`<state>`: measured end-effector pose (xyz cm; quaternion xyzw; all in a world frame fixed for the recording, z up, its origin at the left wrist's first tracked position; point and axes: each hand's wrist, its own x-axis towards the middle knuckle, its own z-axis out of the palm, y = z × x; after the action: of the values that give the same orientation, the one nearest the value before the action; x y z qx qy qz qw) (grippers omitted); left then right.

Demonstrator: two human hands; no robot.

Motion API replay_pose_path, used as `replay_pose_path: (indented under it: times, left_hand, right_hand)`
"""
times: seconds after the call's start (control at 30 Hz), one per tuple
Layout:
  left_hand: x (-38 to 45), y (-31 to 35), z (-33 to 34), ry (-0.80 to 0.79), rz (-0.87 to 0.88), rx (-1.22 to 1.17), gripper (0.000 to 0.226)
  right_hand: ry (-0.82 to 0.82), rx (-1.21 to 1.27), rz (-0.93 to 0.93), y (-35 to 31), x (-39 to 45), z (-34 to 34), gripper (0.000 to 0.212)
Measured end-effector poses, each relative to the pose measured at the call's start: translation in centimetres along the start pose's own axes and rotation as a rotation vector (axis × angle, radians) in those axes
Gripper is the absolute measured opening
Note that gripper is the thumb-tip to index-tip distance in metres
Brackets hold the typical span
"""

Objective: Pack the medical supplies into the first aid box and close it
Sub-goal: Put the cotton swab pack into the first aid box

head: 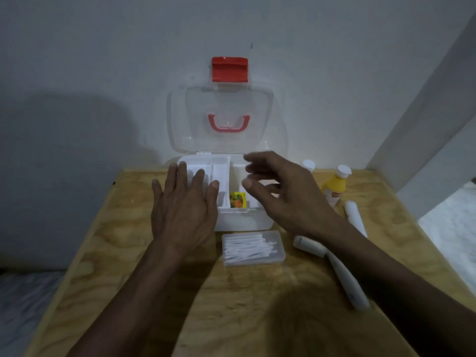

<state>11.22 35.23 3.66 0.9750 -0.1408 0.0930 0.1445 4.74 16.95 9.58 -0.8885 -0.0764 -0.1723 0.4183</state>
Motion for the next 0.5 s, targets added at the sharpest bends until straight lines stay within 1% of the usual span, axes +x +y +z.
replay_pose_path:
  times: [0.03, 0.1, 0.17, 0.23, 0.3, 0.4, 0.5]
  left_hand:
    - [0.0, 0.0, 0.0, 0.002, 0.002, 0.001, 0.063]
    - [0.1, 0.0, 0.0, 0.001, 0.007, 0.008, 0.065]
    - [0.2, 0.0, 0.0, 0.0, 0.009, 0.011, 0.064]
    - [0.2, -0.1, 0.0, 0.008, 0.013, 0.014, 0.064]
    - [0.3, -0.1, 0.0, 0.01, 0.013, 0.019, 0.065]
    - [0.4, -0.1, 0.0, 0.006, 0.018, 0.023, 0.064]
    - [0.4, -0.1, 0.0, 0.002, 0.017, 0.022, 0.06]
  right_hand:
    - [0.047, -0.035, -0.041, 0.1, -1.3, -0.4, 0.035]
    - [0.093, -0.111, -0.056, 0.9, -3.8, -0.8, 0.027]
    - [0.069, -0.189, -0.011, 2.1, -5.9, -0.6, 0.027]
    - [-0.027, -0.275, 0.076, 3.4, -7.3, 0.0, 0.036]
    - [-0.11, -0.356, 0.123, 4.5, -8.2, 0.5, 0.048]
    - [-0.172, -0.407, 0.159, 5.3, -8.3, 0.8, 0.057]
    - [-0.2, -0.417, 0.174, 5.7, -8.2, 0.8, 0.063]
